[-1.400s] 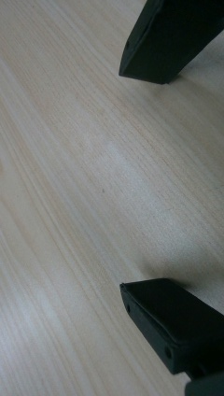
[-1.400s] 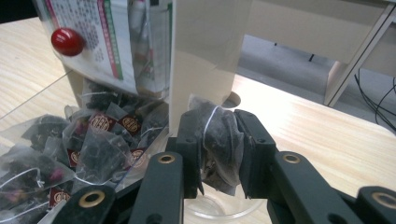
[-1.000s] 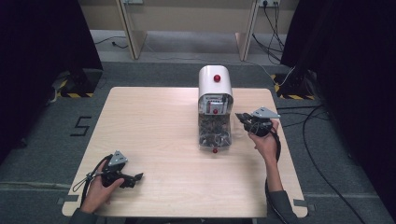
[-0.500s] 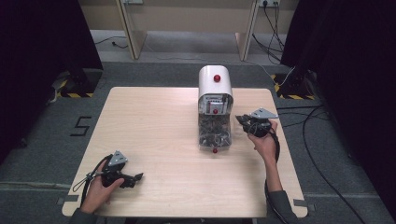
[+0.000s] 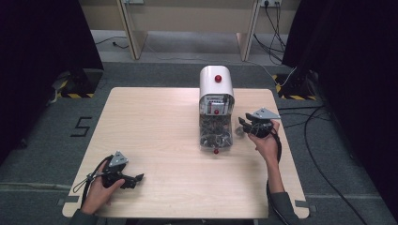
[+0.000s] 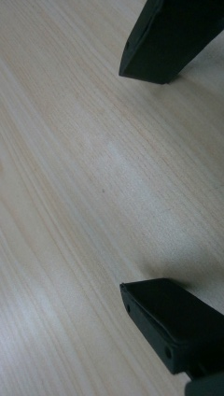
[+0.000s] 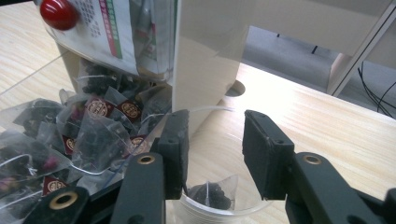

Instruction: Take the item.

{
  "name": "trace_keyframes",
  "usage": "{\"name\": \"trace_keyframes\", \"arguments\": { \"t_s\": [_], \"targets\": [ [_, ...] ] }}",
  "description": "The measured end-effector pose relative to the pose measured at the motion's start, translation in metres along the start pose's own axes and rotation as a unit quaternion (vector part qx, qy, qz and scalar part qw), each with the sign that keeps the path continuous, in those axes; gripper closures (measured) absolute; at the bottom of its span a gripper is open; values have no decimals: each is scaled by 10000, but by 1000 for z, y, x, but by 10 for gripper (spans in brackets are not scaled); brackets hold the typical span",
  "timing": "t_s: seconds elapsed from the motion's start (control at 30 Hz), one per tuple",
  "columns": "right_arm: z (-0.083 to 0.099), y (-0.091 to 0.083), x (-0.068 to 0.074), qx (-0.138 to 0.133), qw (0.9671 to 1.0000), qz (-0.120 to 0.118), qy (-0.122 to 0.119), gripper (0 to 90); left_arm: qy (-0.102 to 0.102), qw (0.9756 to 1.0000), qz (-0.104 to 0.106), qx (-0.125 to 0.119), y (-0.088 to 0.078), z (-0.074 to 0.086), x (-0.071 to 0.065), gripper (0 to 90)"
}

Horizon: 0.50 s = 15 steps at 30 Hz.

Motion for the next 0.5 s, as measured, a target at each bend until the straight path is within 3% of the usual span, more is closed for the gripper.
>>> {"name": "trace_keyframes", "arguments": {
  "t_s": [0.5],
  "targets": [
    [-3, -4, 7, -19, 10000, -26, 18, 519, 0, 10000, 0, 0, 0, 0, 0, 0]
  ]
}}
Point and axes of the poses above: each handheld gripper's, and its own axes: y roughly forward along the jaws, z roughly out of its underside, x roughly to its left, the point moved 10 cm from there along y, roughly forward along the jaws, and after that the axes turned 14 degrees about y, right-handed, at the moved point
